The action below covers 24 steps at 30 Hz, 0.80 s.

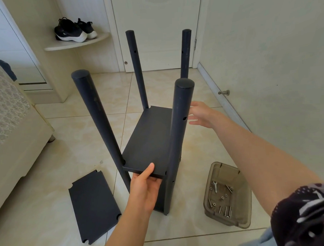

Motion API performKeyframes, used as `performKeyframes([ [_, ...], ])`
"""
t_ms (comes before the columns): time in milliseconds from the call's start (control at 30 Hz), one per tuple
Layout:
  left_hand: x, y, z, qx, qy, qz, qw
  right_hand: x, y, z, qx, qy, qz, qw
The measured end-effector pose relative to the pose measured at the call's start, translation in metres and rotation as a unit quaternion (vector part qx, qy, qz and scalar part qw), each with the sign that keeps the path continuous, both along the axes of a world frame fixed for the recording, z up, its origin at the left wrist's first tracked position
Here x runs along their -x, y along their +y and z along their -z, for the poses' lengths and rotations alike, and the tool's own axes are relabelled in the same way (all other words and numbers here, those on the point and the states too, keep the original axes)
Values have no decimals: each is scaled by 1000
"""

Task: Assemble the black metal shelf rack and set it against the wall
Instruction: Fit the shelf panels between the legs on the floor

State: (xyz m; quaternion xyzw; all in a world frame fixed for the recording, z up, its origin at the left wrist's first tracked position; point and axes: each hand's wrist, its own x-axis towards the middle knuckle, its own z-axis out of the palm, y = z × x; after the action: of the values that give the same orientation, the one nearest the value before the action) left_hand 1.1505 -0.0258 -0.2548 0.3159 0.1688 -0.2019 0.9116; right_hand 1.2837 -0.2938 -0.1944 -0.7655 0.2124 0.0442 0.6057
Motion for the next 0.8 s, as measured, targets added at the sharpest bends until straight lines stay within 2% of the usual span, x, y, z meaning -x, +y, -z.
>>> performKeyframes([
  [300,0,0,-4,1,2,-5,1000,63,-18,5,36,35,26,998],
  [600,-2,5,-3,-12,-5,-2,1000,148,-32,95,72,202,-34,976],
  [733,-1,3,-1,-15,-10,-4,1000,169,-34,128,155,268,-79,948],
  [800,-2,2,0,-19,-16,-5,1000,173,-32,142,166,284,-84,941],
])
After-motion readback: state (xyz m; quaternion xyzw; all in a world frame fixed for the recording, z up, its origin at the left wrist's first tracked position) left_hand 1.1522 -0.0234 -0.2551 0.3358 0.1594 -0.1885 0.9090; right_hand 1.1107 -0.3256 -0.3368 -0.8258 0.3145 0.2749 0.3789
